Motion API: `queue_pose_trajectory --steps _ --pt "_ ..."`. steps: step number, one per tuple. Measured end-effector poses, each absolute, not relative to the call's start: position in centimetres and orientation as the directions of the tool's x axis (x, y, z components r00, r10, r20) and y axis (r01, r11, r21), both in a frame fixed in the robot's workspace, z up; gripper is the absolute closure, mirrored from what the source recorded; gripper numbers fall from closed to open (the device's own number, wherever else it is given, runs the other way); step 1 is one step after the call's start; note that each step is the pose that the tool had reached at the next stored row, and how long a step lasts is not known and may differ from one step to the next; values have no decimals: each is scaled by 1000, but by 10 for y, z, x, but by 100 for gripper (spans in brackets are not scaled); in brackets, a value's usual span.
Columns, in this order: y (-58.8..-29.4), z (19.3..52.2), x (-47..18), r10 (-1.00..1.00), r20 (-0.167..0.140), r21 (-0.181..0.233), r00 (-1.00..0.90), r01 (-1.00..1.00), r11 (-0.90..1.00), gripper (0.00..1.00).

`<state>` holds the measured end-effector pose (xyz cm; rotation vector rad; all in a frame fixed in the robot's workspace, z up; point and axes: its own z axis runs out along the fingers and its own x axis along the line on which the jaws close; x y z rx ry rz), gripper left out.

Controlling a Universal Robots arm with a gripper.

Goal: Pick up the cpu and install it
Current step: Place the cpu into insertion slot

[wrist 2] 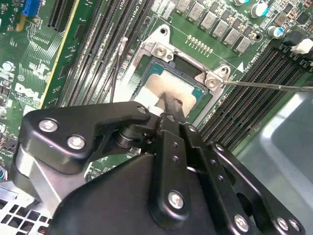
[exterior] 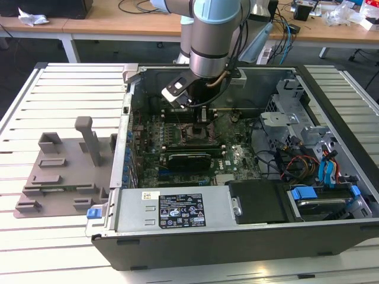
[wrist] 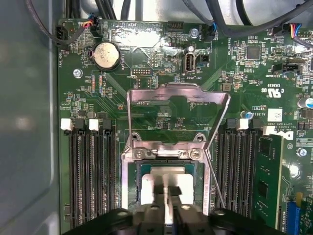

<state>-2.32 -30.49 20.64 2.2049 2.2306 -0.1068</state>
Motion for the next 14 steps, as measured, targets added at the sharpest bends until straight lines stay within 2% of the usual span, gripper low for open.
queue_pose_trajectory --steps 1,2,9,14 --pt "-305 206 -23 999 -43 -46 -13 999 11 89" --pt "-305 206 -23 999 -35 -46 -13 999 12 89" --pt "-306 205 -17 999 -32 -48 -17 999 16 89" --pt "-306 220 -17 999 -33 -49 -18 999 16 89"
